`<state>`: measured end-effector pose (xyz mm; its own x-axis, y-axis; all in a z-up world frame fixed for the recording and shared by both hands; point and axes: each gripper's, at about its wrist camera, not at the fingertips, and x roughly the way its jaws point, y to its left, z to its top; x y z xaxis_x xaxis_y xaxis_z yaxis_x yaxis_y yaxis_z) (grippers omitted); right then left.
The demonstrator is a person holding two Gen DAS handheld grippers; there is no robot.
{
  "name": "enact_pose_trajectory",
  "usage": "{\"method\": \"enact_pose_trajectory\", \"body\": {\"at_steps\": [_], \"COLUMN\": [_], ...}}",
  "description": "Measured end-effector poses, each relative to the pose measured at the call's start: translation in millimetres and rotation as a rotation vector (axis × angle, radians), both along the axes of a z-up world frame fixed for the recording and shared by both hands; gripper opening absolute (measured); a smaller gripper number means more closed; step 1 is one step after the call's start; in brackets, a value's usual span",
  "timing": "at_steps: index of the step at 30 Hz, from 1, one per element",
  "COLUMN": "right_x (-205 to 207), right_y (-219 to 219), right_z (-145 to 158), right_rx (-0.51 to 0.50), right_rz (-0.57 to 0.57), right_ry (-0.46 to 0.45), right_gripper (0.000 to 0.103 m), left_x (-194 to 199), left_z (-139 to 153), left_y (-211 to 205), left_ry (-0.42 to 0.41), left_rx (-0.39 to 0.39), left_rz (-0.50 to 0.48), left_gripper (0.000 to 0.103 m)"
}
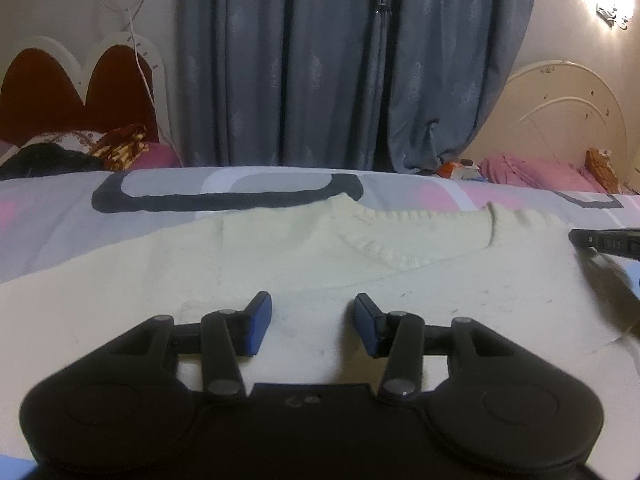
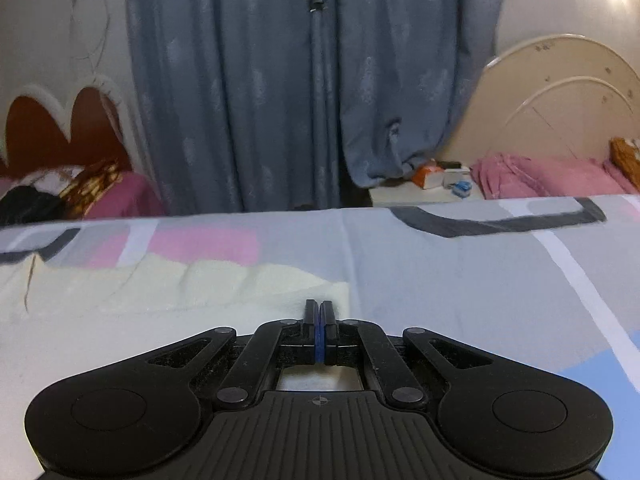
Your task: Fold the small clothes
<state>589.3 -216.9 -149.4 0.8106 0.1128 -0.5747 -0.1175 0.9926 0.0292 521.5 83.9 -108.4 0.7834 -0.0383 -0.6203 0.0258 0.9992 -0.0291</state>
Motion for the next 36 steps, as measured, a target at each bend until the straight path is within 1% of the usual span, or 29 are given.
{"method": "enact_pose_trajectory", "body": {"at_steps": [1, 3, 4, 5, 6, 7, 8, 9, 10, 12, 13, 14, 15, 17, 18, 19, 21, 22, 23, 24, 25, 27, 28, 30, 31, 32, 33, 34, 36], "right_x": [-3, -7, -15, -25, -37, -52, -65, -78, -90, -108, -118, -129, -143, -157, -159, -160, -156, -155, -148, -139, -138, -134, -137, -148, -150, -145, -149, -151, -160], "right_y": [1, -6, -9, -9, -8, -9, -8, -2, 5, 20, 22, 20, 18, 21, 23, 24, 21, 20, 19, 17, 13, 11, 10, 7, 10, 12, 12, 12, 7], "right_z": [-1, -1, 1, 3, 6, 9, 9, 7, 5, -3, -8, -12, -14, -16, -16, -13, -5, -3, -6, -17, -16, -8, -4, 2, -1, -10, -14, -10, 2], "right_rx": [-0.029, -0.029, -0.028, -0.039, -0.046, -0.025, 0.007, 0.024, 0.031, -0.013, -0.028, -0.024, -0.031, -0.077, -0.087, -0.076, -0.027, -0.015, -0.03, -0.05, -0.036, -0.047, -0.039, 0.008, -0.003, -0.031, -0.035, -0.045, 0.001], "right_rz": [0.016, 0.028, 0.031, 0.036, 0.042, 0.056, 0.071, 0.088, 0.112, 0.142, 0.134, 0.125, 0.125, 0.131, 0.131, 0.125, 0.113, 0.104, 0.087, 0.063, 0.054, 0.023, 0.01, 0.022, 0.028, 0.027, 0.023, 0.019, 0.012], "right_ry": [-0.005, 0.009, 0.022, 0.026, 0.012, -0.009, -0.011, -0.009, -0.015, -0.008, -0.006, -0.016, -0.028, -0.044, -0.046, -0.05, -0.076, -0.096, -0.071, -0.011, -0.025, 0.007, -0.005, -0.042, -0.028, 0.038, 0.041, 0.05, 0.029], "right_gripper": [0.0, 0.0, 0.0, 0.0, 0.0, 0.0, 0.0, 0.0, 0.0, 0.0, 0.0, 0.0, 0.0, 0.0, 0.0, 0.0, 0.0, 0.0, 0.0, 0.0, 0.0, 0.0, 0.0, 0.0, 0.0, 0.0, 0.0, 0.0, 0.0], "left_x": [-2, -8, -14, -20, -28, -34, -38, -40, -41, -46, -53, -59, -64, -65, -64, -62, -61, -61, -61, -63, -66, -70, -72, -79, -82, -85, -91, -96, -115], "left_z": [0, 4, 8, 11, 13, 15, 15, 14, 11, 2, -2, -3, -4, -2, -1, 2, 2, 0, -2, -1, 0, 1, 3, 6, 6, 5, 6, 8, 13], "left_y": [0, 3, 4, 4, 1, -6, -16, -26, -33, -35, -31, -29, -27, -25, -25, -25, -24, -18, -9, 0, 6, 13, 15, 17, 19, 22, 26, 32, 53], "left_ry": [-0.004, -0.005, -0.012, -0.016, -0.027, -0.037, -0.043, -0.043, -0.031, 0.004, -0.005, -0.013, -0.017, -0.013, -0.012, -0.015, -0.018, -0.016, -0.014, -0.017, -0.015, -0.011, -0.01, -0.019, -0.02, -0.009, -0.006, -0.011, -0.031], "left_rx": [0.003, 0.01, 0.027, 0.032, 0.023, 0.023, 0.042, 0.056, 0.054, 0.035, 0.011, 0.004, 0.009, 0.008, 0.01, 0.015, 0.048, 0.046, 0.017, -0.011, -0.015, 0.001, -0.001, 0.002, -0.001, 0.0, 0.0, -0.001, -0.015], "left_rz": [-0.004, 0.006, 0.015, 0.028, 0.021, -0.004, -0.021, -0.034, -0.045, -0.015, -0.002, 0.001, 0.005, 0.008, 0.011, 0.014, 0.021, 0.035, 0.041, 0.055, 0.063, 0.055, 0.046, 0.046, 0.051, 0.063, 0.078, 0.098, 0.151], "left_gripper": [0.047, 0.046, 0.043, 0.043, 0.044, 0.045, 0.045, 0.046, 0.047, 0.047, 0.048, 0.048, 0.048, 0.048, 0.048, 0.048, 0.051, 0.051, 0.052, 0.051, 0.051, 0.05, 0.049, 0.049, 0.051, 0.051, 0.051, 0.054, 0.054]}}
